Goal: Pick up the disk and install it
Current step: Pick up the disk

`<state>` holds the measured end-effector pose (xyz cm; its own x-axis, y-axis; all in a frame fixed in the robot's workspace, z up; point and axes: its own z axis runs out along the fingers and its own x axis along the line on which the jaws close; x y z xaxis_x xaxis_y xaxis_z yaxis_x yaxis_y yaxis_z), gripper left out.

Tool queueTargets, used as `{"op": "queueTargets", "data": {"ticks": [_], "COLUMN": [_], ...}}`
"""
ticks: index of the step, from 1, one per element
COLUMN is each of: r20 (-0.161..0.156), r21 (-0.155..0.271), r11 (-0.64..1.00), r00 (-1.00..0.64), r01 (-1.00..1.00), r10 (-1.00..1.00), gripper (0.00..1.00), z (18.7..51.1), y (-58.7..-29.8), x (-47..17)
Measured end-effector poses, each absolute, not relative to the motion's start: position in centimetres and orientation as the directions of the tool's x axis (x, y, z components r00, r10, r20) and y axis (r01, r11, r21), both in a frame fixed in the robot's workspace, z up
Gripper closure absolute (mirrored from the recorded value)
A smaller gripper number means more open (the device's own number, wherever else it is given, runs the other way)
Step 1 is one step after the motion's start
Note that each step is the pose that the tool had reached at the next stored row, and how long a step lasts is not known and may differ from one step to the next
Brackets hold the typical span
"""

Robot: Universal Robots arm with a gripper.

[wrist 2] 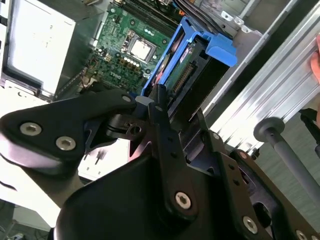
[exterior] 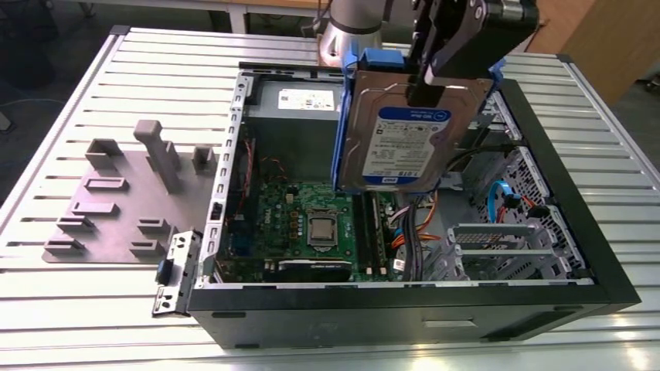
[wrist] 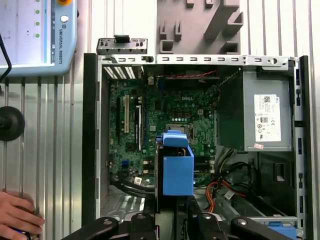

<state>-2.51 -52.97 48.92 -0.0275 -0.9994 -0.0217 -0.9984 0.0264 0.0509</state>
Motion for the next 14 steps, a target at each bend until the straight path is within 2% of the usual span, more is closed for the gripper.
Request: {"op": "queueTargets", "data": {"ticks": [14], "r20": [-0.022], "r21": [0.051], "r11": [0.027], "r00": [-0.028], "r01": [-0.998], "r10": [-0.999], "gripper": [0.65], "z": [48.89], "y": [-53.55], "x": [-1.98]}}
